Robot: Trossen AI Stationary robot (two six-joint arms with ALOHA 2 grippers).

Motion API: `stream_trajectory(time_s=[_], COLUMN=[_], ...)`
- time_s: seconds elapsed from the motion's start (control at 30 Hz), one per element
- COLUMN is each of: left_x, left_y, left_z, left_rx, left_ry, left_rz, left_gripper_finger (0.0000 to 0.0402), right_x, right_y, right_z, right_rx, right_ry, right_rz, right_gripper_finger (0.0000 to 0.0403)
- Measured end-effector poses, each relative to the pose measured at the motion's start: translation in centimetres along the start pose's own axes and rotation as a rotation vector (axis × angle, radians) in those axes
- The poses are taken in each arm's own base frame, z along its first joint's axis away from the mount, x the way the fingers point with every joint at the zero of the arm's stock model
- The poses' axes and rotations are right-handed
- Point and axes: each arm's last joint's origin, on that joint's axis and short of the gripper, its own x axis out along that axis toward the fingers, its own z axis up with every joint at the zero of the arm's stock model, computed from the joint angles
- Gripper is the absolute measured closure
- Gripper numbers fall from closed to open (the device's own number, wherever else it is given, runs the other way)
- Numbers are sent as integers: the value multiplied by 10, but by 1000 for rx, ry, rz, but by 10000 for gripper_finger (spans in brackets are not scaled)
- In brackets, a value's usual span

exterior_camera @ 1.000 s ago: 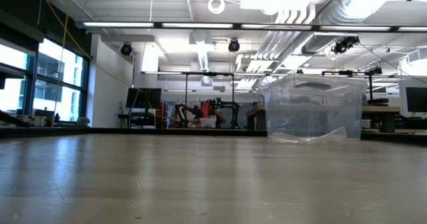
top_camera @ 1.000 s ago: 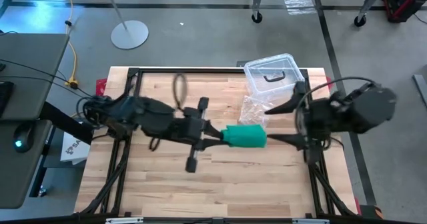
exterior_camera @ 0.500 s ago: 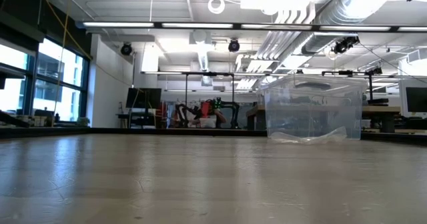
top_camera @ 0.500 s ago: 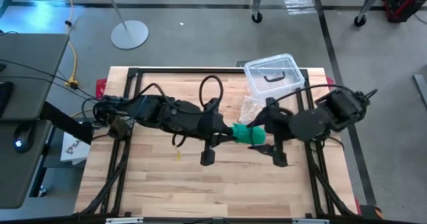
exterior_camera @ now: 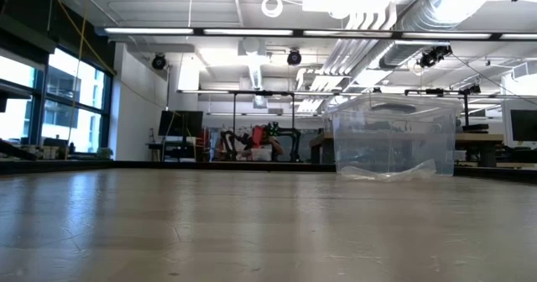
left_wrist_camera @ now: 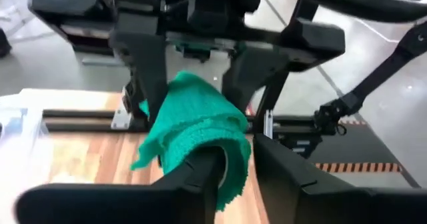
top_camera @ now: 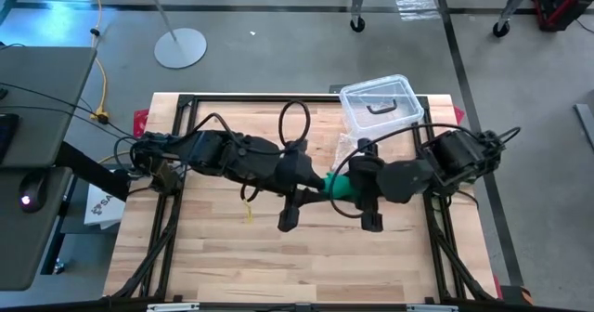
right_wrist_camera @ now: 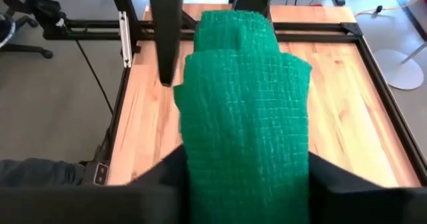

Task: Roll bandage
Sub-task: Roll the green bandage, then open the transparent zip bag

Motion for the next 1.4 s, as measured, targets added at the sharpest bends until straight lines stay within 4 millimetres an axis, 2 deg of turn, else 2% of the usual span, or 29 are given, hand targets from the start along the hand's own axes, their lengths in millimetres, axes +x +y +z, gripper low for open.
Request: stream_trajectory(time_s=[0.13,0.3,0.4,0.5,0.7,0.8,0.9,1.0,1.13,1.27,1.4], left_x=[-3,-20,-32,-41,-46,-47,-53,-63,-80,-102,-123], left_y=[2,6,13,19,24,24,25,26,33,44,52], left_z=[-9,-26,-38,-47,-52,-52,-49,-46,-39,-31,-24], left_rx=[-9,-26,-64,-89,-53,-55,-78,-98,-91,-73,-48], left_ry=[104,311,447,539,590,591,591,580,540,491,425], left_rz=[15,53,141,272,368,354,324,288,290,299,329], left_gripper_finger=[279,242,235,235,240,240,240,241,241,241,241], right_x=[2,16,49,85,166,195,211,215,216,213,200], right_y=[0,0,7,10,11,12,7,3,-1,-7,-19], right_z=[-5,-26,-47,-77,-159,-190,-219,-229,-238,-228,-206], right_rx=[5,-56,-97,-78,6,86,214,316,349,395,454], right_ry=[65,240,353,403,444,418,479,496,549,617,714], right_rz=[13,-38,-63,-40,118,169,158,162,151,188,140], right_gripper_finger=[324,330,315,312,310,302,282,240,165,112,101])
